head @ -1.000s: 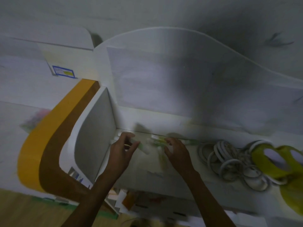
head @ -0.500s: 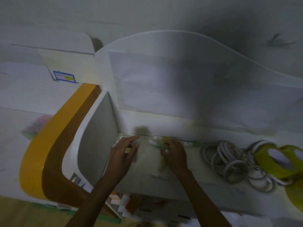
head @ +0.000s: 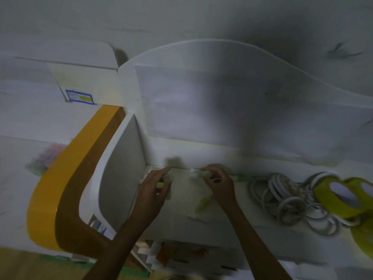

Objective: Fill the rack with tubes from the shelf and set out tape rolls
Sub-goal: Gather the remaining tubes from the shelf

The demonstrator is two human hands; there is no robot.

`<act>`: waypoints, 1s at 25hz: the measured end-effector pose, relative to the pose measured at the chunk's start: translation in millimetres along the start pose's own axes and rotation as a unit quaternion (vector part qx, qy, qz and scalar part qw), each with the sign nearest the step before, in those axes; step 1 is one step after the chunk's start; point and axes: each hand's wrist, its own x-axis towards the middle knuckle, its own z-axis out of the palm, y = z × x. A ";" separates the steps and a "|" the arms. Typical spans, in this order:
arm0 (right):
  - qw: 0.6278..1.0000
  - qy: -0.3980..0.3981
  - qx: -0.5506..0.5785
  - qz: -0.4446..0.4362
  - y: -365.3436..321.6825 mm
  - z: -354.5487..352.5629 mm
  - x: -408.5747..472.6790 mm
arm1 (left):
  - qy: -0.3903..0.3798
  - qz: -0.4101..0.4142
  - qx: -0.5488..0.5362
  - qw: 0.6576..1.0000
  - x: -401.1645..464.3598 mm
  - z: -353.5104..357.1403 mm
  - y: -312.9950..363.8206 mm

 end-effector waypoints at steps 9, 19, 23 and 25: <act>0.990 0.072 0.116 -0.019 -22.1 -28.4 -19.0 | -0.008 -0.059 -0.106 0.993 -3.7 -3.3 7.3; 0.989 0.008 0.128 -0.080 -30.4 -54.4 -41.7 | 0.062 -0.086 -0.062 0.992 -40.8 -23.6 46.8; 0.981 -0.064 0.145 -0.110 -61.3 -48.7 -64.5 | 0.098 -0.095 -0.024 0.990 -71.9 -46.5 73.8; 0.974 -0.117 0.145 -0.130 -80.7 -37.6 -82.4 | 0.127 -0.096 0.008 0.987 -93.7 -63.2 82.1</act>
